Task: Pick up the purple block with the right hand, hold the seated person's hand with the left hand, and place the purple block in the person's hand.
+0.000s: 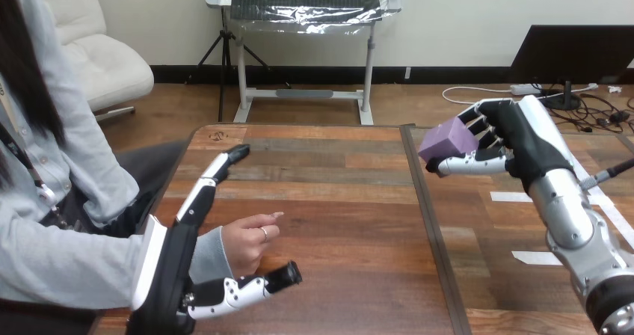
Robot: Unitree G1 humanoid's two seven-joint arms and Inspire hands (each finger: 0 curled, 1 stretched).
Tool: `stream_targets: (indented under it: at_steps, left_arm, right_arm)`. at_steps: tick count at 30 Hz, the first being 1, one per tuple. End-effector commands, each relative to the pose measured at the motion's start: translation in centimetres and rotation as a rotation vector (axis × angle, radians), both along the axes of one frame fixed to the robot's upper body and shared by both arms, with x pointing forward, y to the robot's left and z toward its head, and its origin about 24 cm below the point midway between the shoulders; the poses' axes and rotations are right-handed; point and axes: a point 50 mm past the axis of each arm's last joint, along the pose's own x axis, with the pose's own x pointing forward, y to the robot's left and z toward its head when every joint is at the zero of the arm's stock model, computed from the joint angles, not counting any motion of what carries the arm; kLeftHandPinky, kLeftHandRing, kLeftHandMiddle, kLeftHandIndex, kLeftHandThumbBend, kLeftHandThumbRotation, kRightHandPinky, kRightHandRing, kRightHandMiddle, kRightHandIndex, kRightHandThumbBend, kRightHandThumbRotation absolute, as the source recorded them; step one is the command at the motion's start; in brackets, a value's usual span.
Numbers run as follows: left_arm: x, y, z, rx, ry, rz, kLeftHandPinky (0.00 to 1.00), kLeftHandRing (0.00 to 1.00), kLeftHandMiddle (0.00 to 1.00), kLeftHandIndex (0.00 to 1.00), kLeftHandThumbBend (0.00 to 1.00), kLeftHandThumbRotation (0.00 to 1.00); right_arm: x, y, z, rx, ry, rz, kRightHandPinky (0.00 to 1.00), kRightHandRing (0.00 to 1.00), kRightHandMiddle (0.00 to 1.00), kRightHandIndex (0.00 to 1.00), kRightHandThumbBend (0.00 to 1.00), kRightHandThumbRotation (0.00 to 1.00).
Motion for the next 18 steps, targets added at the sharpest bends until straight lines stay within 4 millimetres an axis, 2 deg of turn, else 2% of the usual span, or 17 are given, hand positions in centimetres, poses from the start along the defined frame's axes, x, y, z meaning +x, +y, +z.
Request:
stream_targets:
  at_steps: [1,18]
  left_arm:
    - [1.4,1.0,1.9,0.085,-0.090,0.050,0.91,0.93,0.93,0.89,1.00,0.47]
    - [3.2,3.2,2.6,0.365,-0.066,0.166,0.90,0.95,0.96,0.94,1.00,0.48]
  right_arm:
    - [0.7,1.0,1.9,0.045,-0.107,0.030,0.33,0.38,0.47,0.52,0.73,0.00]
    - [0.1,1.7,0.7,0.151,-0.109,0.051,0.32,0.37,0.46,0.51,0.73,0.00]
